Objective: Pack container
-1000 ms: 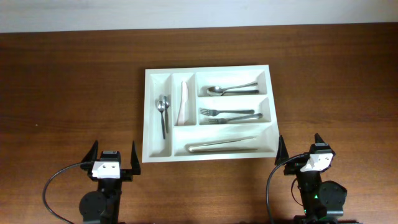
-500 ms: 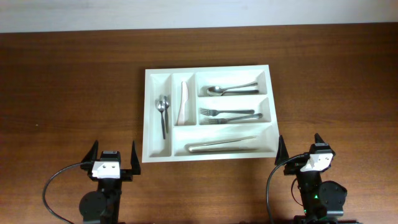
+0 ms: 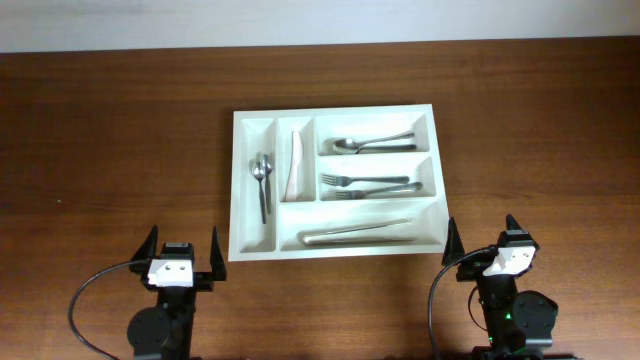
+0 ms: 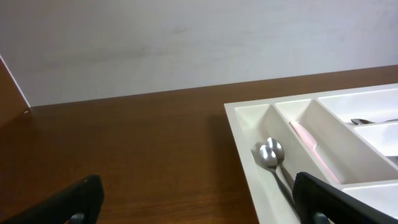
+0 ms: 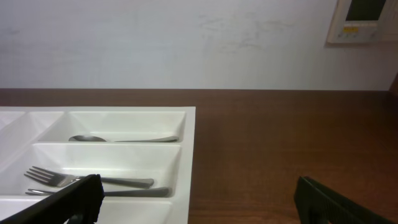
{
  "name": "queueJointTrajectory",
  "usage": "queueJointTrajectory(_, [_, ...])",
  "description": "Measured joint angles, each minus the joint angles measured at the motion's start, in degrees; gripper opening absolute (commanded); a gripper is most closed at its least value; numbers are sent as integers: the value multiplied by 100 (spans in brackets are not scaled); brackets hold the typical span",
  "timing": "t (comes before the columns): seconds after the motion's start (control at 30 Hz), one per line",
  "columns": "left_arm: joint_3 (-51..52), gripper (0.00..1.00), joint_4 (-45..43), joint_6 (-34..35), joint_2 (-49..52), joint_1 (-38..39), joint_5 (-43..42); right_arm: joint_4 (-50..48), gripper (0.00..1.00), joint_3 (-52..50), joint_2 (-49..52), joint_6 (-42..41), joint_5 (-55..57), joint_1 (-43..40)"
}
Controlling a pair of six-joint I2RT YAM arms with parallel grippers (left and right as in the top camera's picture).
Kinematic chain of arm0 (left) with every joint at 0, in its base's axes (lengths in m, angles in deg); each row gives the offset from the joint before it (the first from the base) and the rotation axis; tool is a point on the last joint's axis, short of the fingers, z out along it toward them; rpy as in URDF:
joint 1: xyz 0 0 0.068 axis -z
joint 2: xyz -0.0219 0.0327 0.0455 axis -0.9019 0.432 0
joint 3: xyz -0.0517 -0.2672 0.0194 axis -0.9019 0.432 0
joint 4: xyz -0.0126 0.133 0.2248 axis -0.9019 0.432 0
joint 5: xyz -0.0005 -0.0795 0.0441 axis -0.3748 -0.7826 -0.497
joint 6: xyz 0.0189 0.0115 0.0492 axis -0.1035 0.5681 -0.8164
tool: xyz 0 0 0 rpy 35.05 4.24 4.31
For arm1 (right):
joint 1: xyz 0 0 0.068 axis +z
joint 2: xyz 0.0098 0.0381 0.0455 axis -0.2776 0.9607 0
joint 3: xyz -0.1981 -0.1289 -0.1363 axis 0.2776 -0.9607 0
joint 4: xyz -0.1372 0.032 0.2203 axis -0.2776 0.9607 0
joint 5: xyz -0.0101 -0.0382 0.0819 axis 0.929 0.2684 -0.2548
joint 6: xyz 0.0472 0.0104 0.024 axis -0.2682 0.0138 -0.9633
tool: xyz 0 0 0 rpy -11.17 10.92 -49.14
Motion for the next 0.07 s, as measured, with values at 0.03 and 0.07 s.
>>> queueJointTrajectory(0.03, [0, 99, 0, 0, 0, 0, 0, 0, 99, 0, 0, 0, 0, 0])
queueJointTrajectory(0.07, [0, 99, 0, 0, 0, 0, 0, 0, 99, 0, 2, 0, 0, 0])
